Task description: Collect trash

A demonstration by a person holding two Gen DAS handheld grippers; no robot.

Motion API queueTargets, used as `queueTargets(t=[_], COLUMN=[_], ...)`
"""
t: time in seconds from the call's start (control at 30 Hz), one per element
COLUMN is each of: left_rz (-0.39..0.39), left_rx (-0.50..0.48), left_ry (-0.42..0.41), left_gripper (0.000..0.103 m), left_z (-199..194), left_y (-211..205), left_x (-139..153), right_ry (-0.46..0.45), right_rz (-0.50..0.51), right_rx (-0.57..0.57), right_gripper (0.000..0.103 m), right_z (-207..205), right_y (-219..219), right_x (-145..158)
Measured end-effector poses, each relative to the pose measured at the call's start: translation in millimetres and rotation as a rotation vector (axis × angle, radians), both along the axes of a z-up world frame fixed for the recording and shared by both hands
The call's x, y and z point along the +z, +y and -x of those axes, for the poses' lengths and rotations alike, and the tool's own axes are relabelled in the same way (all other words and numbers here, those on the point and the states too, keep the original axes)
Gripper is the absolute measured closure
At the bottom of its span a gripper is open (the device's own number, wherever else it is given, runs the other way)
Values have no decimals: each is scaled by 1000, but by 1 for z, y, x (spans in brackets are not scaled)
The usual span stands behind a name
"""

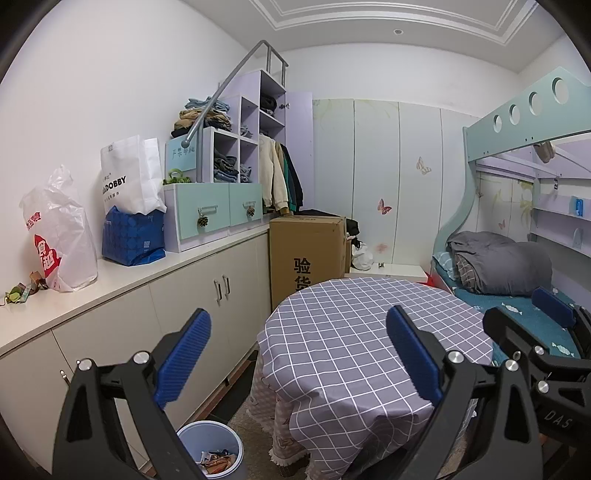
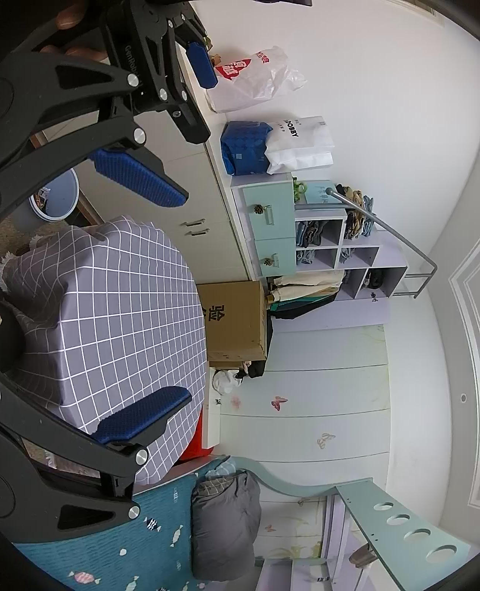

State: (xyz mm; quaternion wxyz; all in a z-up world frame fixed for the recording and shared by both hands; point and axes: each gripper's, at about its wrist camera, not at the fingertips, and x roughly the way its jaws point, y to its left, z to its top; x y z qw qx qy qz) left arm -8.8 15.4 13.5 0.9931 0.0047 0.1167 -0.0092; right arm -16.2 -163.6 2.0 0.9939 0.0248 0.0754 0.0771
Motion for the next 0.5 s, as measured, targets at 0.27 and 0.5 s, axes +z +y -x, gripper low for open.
queueTargets(t=[0.27, 0.5], left_rz=[-2, -9], left_rx=[-2, -6], left_ry=[3, 7], left_gripper=[9, 9], left_z=[-1, -3], left_y=[3, 6], left_x=[-1, -4], right_ry=[8, 12], right_rz=[1, 1], right_rx=[-1, -1], right_gripper=[7, 7], right_z=[-1, -2], right_y=[0, 2], right_x=[-3, -4])
